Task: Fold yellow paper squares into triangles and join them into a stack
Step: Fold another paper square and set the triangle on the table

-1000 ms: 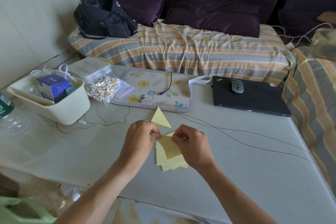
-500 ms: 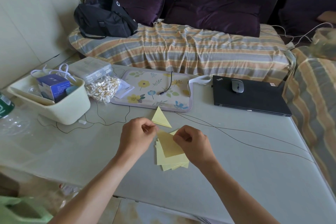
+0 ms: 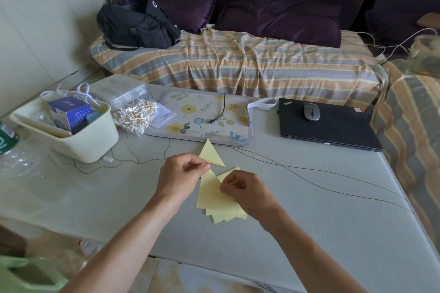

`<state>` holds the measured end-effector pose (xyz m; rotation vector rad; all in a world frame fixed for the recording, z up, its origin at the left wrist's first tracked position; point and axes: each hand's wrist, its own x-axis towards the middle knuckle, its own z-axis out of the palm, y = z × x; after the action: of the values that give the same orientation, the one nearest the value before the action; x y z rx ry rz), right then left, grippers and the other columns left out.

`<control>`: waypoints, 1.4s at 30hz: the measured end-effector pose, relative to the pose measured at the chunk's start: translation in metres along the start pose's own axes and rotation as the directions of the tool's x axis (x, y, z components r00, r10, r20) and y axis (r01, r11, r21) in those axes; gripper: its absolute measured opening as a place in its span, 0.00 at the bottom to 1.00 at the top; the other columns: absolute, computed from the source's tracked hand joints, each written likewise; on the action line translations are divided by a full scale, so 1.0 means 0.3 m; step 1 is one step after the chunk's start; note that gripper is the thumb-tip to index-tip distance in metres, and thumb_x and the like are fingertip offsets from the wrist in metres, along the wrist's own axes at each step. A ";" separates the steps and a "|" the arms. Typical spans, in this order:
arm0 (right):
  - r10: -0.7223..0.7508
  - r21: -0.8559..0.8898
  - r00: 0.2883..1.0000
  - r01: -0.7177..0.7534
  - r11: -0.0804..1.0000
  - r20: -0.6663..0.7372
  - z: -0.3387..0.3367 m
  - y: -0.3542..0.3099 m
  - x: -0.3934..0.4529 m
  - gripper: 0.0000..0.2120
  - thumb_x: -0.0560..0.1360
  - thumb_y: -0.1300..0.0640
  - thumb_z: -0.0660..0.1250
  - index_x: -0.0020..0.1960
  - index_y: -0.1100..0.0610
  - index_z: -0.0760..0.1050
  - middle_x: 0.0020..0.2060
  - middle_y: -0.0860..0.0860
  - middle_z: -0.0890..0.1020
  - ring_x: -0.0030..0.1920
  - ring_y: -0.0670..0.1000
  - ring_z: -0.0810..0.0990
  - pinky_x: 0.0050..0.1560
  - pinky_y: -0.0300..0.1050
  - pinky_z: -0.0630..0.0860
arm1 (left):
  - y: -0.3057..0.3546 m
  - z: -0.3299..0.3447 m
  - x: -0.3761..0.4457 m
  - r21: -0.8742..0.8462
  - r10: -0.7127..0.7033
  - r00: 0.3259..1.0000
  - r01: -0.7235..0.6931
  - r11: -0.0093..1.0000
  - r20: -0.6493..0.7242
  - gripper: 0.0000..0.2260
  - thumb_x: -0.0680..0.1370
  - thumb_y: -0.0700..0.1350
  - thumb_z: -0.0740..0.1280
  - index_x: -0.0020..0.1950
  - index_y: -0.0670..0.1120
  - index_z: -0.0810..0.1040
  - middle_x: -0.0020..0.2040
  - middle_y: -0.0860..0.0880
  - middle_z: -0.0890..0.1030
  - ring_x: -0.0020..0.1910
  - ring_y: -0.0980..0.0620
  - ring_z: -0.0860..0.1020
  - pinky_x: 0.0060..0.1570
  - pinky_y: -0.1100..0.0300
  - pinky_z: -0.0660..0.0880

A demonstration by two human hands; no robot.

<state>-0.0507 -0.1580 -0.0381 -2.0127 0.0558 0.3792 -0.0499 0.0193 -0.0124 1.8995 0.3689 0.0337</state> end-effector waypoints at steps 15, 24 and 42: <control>-0.063 0.078 0.997 0.067 0.995 -0.053 0.004 -0.019 -0.002 0.04 0.75 0.51 0.72 0.42 0.50 0.81 0.40 0.47 0.84 0.38 0.45 0.78 0.39 0.39 0.73 | -0.004 0.032 -0.014 -0.102 -0.028 0.999 0.032 0.994 0.039 0.02 0.76 0.41 0.75 0.44 0.45 0.86 0.32 0.54 0.83 0.32 0.58 0.79 0.44 0.62 0.79; -0.109 0.051 0.987 0.115 0.992 -0.120 -0.002 -0.030 -0.010 0.05 0.75 0.52 0.71 0.42 0.50 0.81 0.38 0.46 0.84 0.37 0.43 0.77 0.37 0.35 0.72 | -0.002 0.045 -0.035 -0.053 -0.063 0.969 0.078 0.996 0.241 0.06 0.76 0.47 0.76 0.44 0.45 0.86 0.38 0.48 0.86 0.35 0.56 0.79 0.39 0.64 0.73; -0.016 0.085 0.996 0.023 0.996 -0.083 0.001 -0.042 -0.004 0.08 0.76 0.51 0.68 0.41 0.53 0.81 0.35 0.46 0.82 0.35 0.45 0.75 0.35 0.38 0.71 | -0.002 0.050 -0.024 -0.083 -0.004 0.999 0.007 0.997 0.040 0.13 0.78 0.46 0.73 0.35 0.43 0.78 0.26 0.56 0.71 0.29 0.56 0.67 0.28 0.67 0.62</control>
<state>-0.0495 -0.1523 -0.0269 -1.9423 0.1020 0.2774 -0.0537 0.0040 -0.0171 1.8146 0.3407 0.0074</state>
